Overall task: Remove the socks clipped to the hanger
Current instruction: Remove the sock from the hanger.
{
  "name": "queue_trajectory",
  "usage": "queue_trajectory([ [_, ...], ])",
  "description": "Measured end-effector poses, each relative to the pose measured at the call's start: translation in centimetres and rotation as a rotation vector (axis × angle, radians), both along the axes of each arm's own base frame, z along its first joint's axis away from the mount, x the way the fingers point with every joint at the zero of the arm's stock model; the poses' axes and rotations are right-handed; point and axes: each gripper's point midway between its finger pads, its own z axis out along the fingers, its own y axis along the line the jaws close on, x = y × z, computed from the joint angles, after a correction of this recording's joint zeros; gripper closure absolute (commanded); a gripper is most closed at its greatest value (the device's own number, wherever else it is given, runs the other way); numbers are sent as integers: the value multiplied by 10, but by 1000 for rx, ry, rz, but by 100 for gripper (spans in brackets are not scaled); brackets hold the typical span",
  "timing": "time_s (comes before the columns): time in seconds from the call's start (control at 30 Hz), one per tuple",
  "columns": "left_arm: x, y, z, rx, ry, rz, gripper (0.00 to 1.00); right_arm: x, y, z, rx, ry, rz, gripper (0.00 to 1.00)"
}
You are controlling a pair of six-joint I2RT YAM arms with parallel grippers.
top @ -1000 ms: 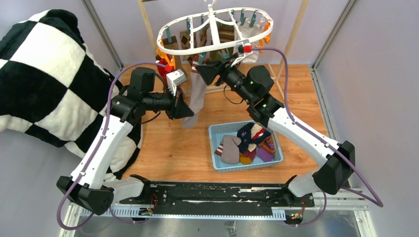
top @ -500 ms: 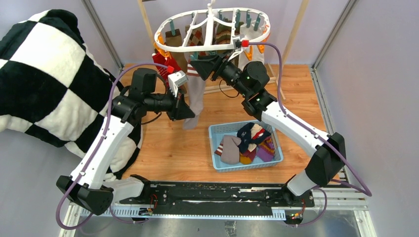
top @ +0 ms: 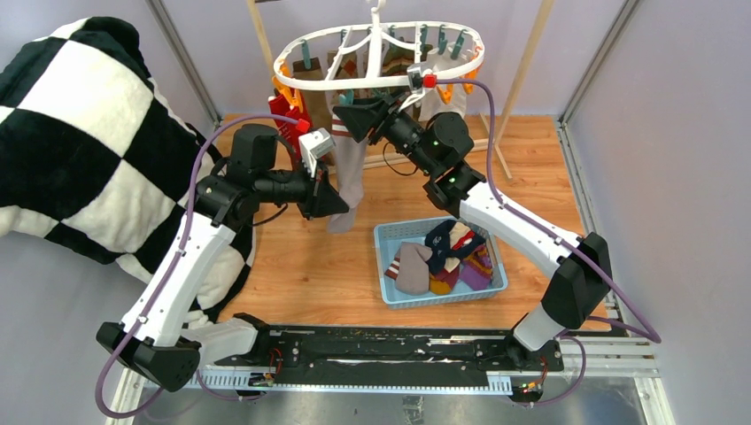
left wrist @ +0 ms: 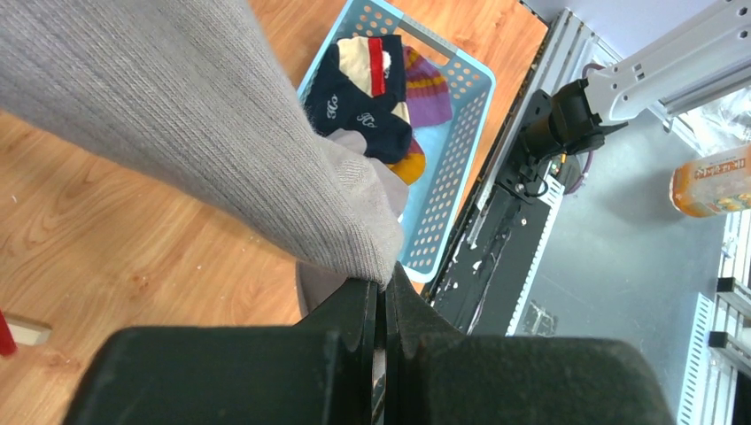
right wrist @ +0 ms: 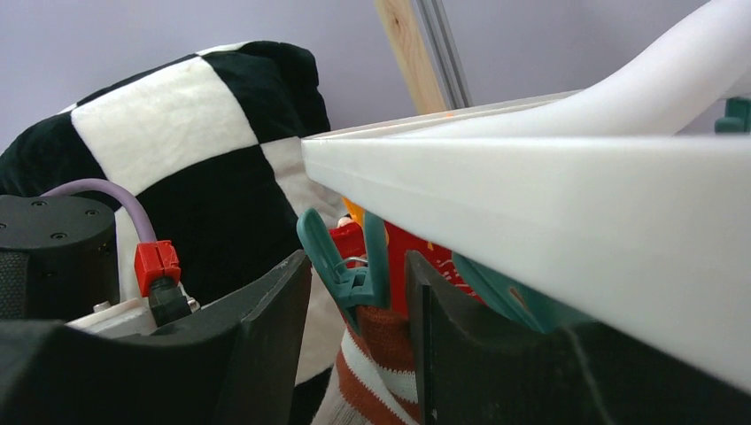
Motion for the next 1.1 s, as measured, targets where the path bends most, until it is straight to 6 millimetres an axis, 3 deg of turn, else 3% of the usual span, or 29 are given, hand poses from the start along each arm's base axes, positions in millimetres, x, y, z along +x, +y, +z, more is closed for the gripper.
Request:
queue_trajectory([
  [0.2,-2,1,0,0,-3,1,100,1,-3,8,29,-16,-18,46],
  [0.5,-1,2,-2,5,-2,7,100,4,-7,14,59,-14,-37,60],
  [0.6,-1,3,-4,11,-1,14,100,4,-8,15,69,-9,-37,69],
  [0.73,0,4,-8,20,4,22,100,4,-8,16,82,1,-35,99],
  [0.93,1,7,-14,37,7,42,100,4,-14,21,102,6,-31,100],
  [1.1,2,9,-16,47,2,58,100,-1,-22,21,99,13,-29,95],
])
